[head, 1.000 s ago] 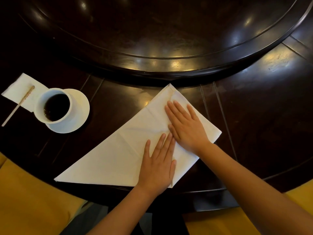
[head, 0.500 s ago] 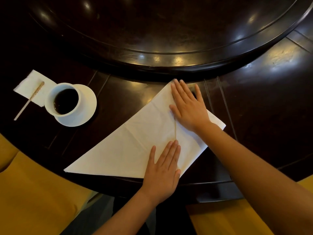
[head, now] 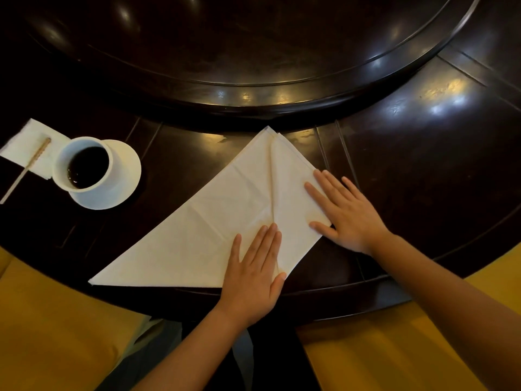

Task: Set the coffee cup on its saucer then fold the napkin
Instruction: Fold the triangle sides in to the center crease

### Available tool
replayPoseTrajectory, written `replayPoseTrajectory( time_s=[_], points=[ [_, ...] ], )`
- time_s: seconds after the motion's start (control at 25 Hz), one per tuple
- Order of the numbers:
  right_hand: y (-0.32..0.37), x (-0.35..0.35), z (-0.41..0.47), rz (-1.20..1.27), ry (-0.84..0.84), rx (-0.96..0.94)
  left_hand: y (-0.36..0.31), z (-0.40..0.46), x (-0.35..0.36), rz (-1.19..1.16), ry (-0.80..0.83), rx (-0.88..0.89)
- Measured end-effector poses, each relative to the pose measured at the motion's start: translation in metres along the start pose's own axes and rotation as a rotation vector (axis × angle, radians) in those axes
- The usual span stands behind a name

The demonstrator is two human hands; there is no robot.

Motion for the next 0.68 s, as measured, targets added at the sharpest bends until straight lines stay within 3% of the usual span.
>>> replayPoseTrajectory(
  time_s=[0.28, 0.44, 0.52, 0.68],
  points=[
    [0.017, -0.014, -0.004, 0.075, -0.039, 0.127, 0.013, -0.01, -0.005, -0.102, -0.033, 0.02],
    [0.111, -0.028, 0.005, 0.159, -0.114, -0.041, 0.099, -0.051, -0.014, -0.249, -0.188, -0.385],
    [0.153, -0.025, 0.018, 0.163, -0.08, -0.127, 0.142, -0.077, -0.007, -0.257, -0.169, -0.553],
    [0.188, -0.013, 0.037, 0.132, 0.0, -0.207, 0.185, -0.107, 0.001, -0.212, -0.086, -0.648]
  ],
)
Point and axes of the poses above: each hand's wrist, its own z-axis towards the middle knuckle, its own x-axis out of the palm, y = z × x, the point moved 10 cm from there along z, towards the middle knuckle, and after that the axes turned 10 degrees about y, right-handed, at the moved point
